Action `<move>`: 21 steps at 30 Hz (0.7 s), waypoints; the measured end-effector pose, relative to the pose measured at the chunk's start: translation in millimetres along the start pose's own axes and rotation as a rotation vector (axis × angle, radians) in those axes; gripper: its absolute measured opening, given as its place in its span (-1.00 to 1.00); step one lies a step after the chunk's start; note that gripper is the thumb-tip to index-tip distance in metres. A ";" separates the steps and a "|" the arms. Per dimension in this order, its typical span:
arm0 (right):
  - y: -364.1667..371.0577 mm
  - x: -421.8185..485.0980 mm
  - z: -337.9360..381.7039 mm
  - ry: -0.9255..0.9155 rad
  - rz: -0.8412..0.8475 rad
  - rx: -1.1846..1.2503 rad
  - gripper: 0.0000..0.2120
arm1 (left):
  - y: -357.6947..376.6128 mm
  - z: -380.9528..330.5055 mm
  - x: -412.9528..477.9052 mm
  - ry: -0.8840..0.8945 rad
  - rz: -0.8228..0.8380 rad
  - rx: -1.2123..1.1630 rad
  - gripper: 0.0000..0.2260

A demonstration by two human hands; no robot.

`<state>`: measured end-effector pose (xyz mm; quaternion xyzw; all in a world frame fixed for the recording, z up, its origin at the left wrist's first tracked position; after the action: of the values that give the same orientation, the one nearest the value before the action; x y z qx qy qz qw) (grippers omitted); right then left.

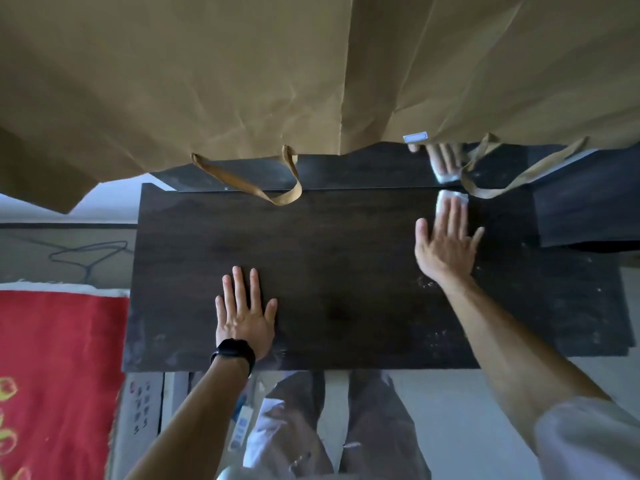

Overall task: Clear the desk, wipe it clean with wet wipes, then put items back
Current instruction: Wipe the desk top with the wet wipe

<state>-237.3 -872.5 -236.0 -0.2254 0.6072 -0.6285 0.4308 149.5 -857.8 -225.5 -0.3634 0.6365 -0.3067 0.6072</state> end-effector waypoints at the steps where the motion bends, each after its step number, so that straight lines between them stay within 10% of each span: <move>1: -9.4 8.0 -25.3 0.107 -0.006 0.039 -0.33 | 0.1 -5.2 -2.6 0.000 -0.066 -0.005 -0.40; 5: -15.2 1.0 -37.8 0.255 -0.021 0.135 -0.25 | 2.6 -57.7 -9.9 0.094 -0.094 0.024 -0.40; 11: 5.7 -26.5 -11.4 -0.370 0.008 -0.064 -0.28 | 19.5 -198.1 -8.4 0.190 0.042 -0.001 -0.38; 21: -28.4 57.5 -102.1 0.095 -0.068 0.108 -0.24 | 24.6 -209.0 -4.5 0.094 0.112 0.032 -0.40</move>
<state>-357.6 -864.3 -239.1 -0.1921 0.5843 -0.6845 0.3914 -60.9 -851.2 -227.9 -0.3027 0.6785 -0.2992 0.5987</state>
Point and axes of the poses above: each hand's wrist, its own x-axis towards the middle knuckle, its own y-axis out of the palm, z = x × y, the point moved 3 cm from there along x, towards the middle knuckle, and after that the axes turned 4 degrees about -y, right-handed, at the moved point
